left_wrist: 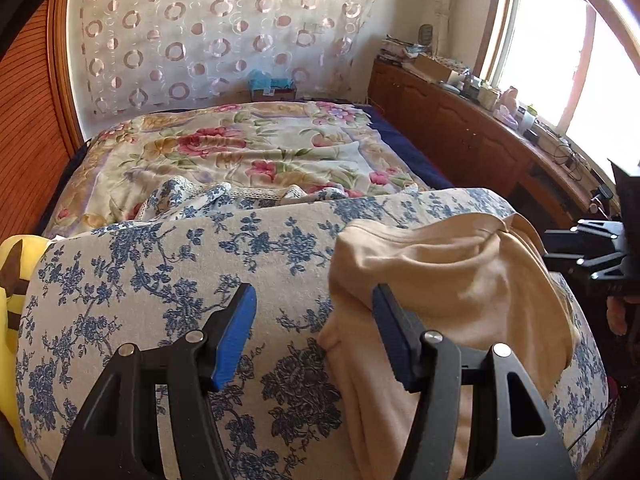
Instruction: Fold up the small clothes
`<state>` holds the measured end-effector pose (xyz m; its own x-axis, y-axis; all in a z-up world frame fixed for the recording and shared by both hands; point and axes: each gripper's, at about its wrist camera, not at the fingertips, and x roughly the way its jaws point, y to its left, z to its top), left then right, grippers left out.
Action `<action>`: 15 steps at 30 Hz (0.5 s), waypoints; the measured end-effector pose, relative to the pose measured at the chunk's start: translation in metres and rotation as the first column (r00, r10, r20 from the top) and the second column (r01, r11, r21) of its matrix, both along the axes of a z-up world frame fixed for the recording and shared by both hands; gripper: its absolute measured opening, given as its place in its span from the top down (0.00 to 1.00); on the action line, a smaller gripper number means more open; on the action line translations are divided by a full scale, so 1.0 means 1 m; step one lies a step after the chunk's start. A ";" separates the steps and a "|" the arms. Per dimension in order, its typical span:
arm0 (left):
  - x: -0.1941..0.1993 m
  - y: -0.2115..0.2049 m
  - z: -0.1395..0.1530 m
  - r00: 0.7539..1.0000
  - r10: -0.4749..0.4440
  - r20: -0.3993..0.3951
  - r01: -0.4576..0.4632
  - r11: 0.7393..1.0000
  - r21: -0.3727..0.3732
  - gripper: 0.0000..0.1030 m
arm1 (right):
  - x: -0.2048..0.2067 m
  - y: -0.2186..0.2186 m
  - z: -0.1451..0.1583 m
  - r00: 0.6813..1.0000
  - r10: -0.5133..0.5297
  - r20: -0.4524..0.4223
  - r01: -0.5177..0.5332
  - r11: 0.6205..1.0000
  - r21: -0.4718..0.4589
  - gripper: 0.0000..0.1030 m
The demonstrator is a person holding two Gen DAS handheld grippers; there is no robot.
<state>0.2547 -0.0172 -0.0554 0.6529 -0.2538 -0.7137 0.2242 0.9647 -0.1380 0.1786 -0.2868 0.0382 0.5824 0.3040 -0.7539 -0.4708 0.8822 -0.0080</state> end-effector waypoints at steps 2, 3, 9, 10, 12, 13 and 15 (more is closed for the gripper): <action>0.000 -0.004 0.000 1.000 -0.006 -0.007 0.006 1.000 -0.006 0.41 | 0.007 0.002 -0.008 0.999 0.020 -0.039 -0.020 1.000 0.003 0.66; 0.001 -0.005 -0.001 1.000 -0.007 -0.012 0.006 1.000 -0.009 0.41 | 0.011 0.001 -0.008 0.999 0.033 -0.042 -0.032 0.999 0.001 0.96; 0.003 -0.012 -0.008 0.999 -0.011 -0.031 0.011 1.000 -0.007 0.41 | 0.021 -0.026 0.035 0.963 -0.202 0.179 0.193 0.979 0.063 0.98; 0.003 -0.013 -0.009 0.999 -0.013 -0.037 0.013 1.000 -0.006 0.41 | 0.022 -0.027 0.039 0.964 -0.197 0.177 0.187 0.980 0.071 0.91; 0.004 -0.015 -0.012 0.999 -0.018 -0.044 0.017 1.000 -0.010 0.41 | 0.022 -0.027 0.038 0.972 -0.183 0.150 0.174 0.982 0.066 0.64; 0.005 -0.015 -0.014 0.998 -0.019 -0.052 0.018 1.000 -0.013 0.41 | 0.021 -0.026 0.035 0.978 -0.166 0.130 0.157 0.985 0.076 0.44; 0.009 -0.015 -0.020 0.997 -0.022 -0.073 0.020 0.999 -0.029 0.41 | 0.020 -0.024 0.026 0.988 -0.126 0.084 0.119 0.989 0.093 0.35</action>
